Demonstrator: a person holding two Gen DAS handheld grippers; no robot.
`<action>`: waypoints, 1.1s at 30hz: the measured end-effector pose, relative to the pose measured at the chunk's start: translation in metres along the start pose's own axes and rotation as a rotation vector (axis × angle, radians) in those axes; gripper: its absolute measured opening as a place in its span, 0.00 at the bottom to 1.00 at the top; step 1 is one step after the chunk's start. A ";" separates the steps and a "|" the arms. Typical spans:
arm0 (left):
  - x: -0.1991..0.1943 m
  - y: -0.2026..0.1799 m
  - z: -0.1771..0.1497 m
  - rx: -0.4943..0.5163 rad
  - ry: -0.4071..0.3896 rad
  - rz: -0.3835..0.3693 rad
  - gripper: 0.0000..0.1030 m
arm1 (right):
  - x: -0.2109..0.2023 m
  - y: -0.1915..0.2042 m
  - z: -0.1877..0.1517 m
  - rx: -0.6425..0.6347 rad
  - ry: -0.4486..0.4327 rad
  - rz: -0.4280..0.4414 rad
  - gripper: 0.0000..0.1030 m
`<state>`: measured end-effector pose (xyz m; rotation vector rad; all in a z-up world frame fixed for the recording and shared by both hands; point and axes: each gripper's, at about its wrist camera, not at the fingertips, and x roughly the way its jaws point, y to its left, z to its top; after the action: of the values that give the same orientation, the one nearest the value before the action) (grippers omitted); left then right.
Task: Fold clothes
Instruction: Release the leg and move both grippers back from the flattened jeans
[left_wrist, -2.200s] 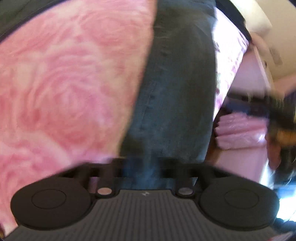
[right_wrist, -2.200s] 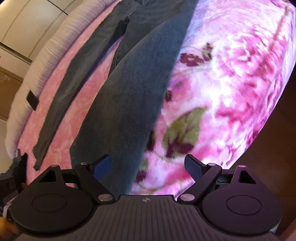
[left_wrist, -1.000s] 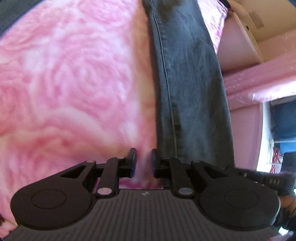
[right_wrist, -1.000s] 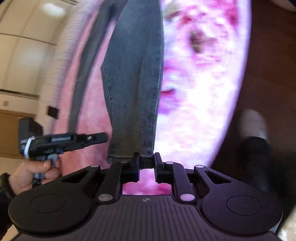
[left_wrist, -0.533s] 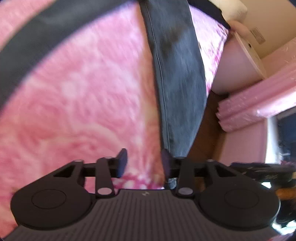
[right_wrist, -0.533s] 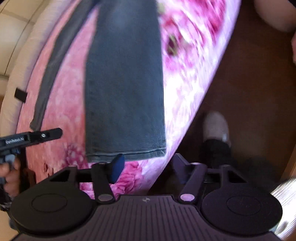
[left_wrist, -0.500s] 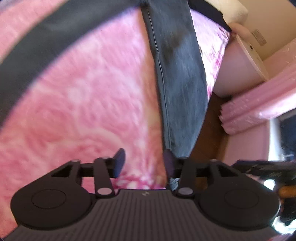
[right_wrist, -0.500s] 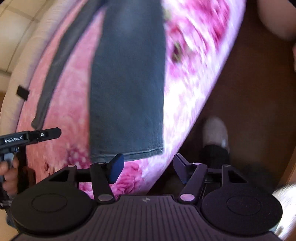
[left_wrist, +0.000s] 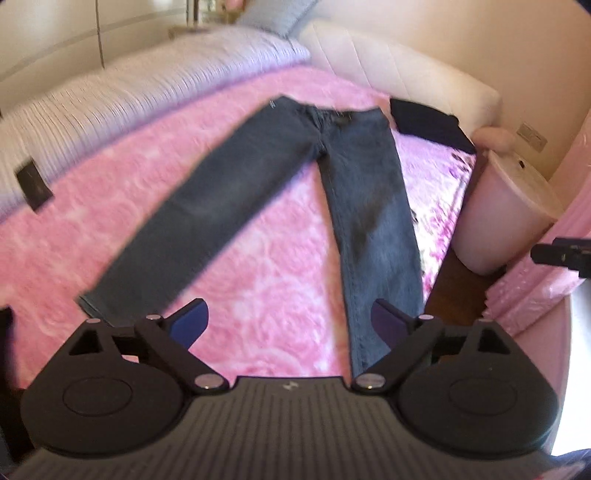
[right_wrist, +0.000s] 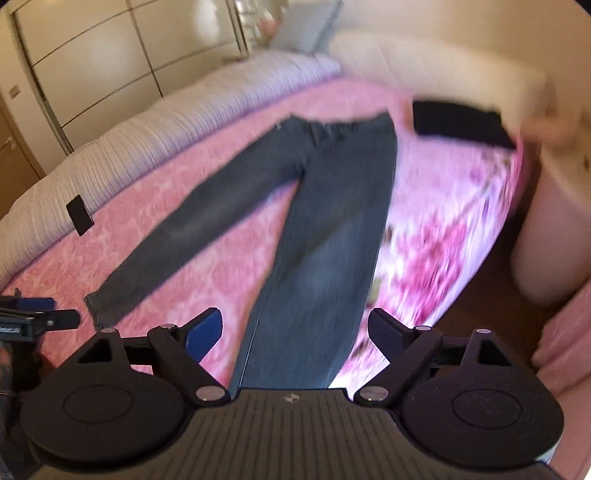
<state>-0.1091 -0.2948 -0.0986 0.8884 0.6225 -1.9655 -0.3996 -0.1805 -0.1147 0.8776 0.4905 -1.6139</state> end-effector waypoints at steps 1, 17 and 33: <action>-0.008 0.000 0.001 0.002 -0.013 0.016 0.92 | -0.005 0.004 0.006 -0.018 -0.011 -0.005 0.86; -0.073 -0.027 -0.016 -0.051 -0.072 0.223 0.99 | -0.062 0.026 0.031 -0.254 -0.150 0.040 0.86; -0.140 -0.026 -0.045 0.220 -0.324 0.099 0.99 | -0.124 0.074 -0.014 -0.220 -0.265 -0.055 0.86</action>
<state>-0.0643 -0.1789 -0.0153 0.6926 0.1750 -2.0543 -0.3196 -0.1073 -0.0182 0.4820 0.4963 -1.6606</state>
